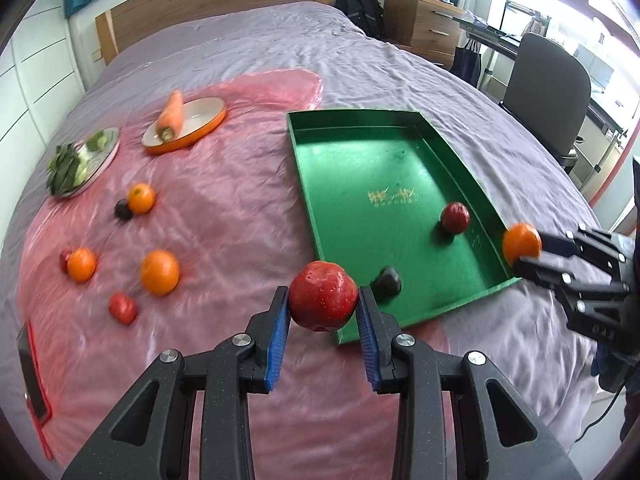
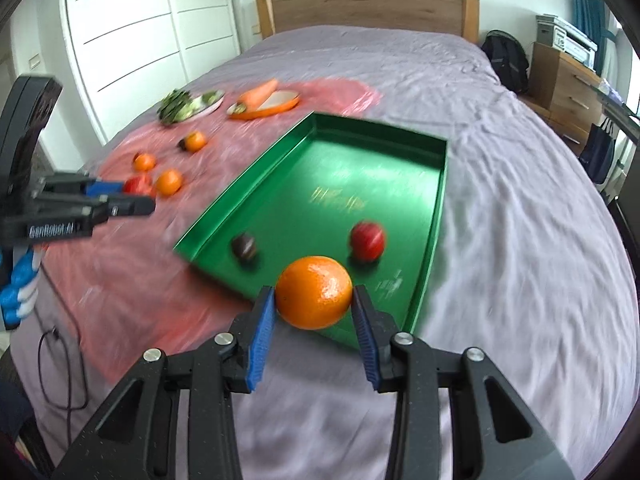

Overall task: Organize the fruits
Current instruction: 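Carry the apple and orange into the green tray and open both grippers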

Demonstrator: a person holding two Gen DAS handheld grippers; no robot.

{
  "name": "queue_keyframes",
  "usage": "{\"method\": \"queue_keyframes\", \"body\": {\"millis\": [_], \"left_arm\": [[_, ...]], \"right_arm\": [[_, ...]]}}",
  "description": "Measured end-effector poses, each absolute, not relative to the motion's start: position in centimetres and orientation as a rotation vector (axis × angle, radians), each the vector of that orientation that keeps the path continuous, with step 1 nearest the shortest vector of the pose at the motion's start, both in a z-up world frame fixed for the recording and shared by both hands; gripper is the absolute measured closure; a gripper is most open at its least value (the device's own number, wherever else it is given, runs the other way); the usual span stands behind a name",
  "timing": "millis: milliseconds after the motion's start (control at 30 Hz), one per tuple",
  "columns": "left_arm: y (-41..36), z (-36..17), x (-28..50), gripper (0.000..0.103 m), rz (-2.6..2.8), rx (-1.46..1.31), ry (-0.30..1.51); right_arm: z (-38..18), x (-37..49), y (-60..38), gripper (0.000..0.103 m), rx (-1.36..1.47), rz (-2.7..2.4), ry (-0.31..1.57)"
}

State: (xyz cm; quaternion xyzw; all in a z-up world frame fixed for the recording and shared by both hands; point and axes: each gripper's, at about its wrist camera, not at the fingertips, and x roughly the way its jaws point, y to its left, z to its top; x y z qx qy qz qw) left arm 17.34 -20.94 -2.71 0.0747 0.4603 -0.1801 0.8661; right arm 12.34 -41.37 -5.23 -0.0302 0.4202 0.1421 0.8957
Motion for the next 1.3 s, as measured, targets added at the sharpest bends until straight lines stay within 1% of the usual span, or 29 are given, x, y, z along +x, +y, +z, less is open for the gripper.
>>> {"method": "queue_keyframes", "body": {"millis": [200,467,900,1133,1167,1200,1233,1267,1300], "left_arm": [[-23.6,-4.0,20.3,0.075,-0.395,0.194,0.968],[-25.9,-6.3,23.4,0.075,-0.408,0.217,0.994],[-27.3,-9.1,25.3,0.075,-0.418,0.230,1.040],[-27.6,-9.2,25.3,0.074,-0.409,0.248,1.040],[-27.6,-9.1,25.4,0.074,-0.411,0.247,1.041],[-27.5,-9.0,25.4,0.073,-0.413,0.244,1.043],[-27.5,-8.8,25.4,0.070,-0.417,0.243,1.042],[-27.5,-8.6,25.3,0.062,-0.419,0.247,1.035],[-27.5,-8.2,25.2,0.057,-0.411,0.257,1.021]], "right_arm": [[-5.2,18.2,-42.7,0.038,-0.041,0.253,0.850],[-7.4,24.2,-43.5,0.038,-0.032,0.206,0.872],[-10.8,27.0,-43.3,0.037,-0.079,0.197,0.963],[-10.9,27.2,-43.1,0.035,-0.095,0.195,0.970],[-10.8,27.2,-43.0,0.034,-0.100,0.191,0.971],[-10.8,27.2,-43.0,0.026,-0.104,0.184,0.970],[-10.7,27.2,-43.0,0.015,-0.106,0.176,0.971],[-10.6,27.2,-43.0,0.011,-0.100,0.173,0.968],[-10.5,27.2,-43.1,0.008,-0.097,0.169,0.965]]}}
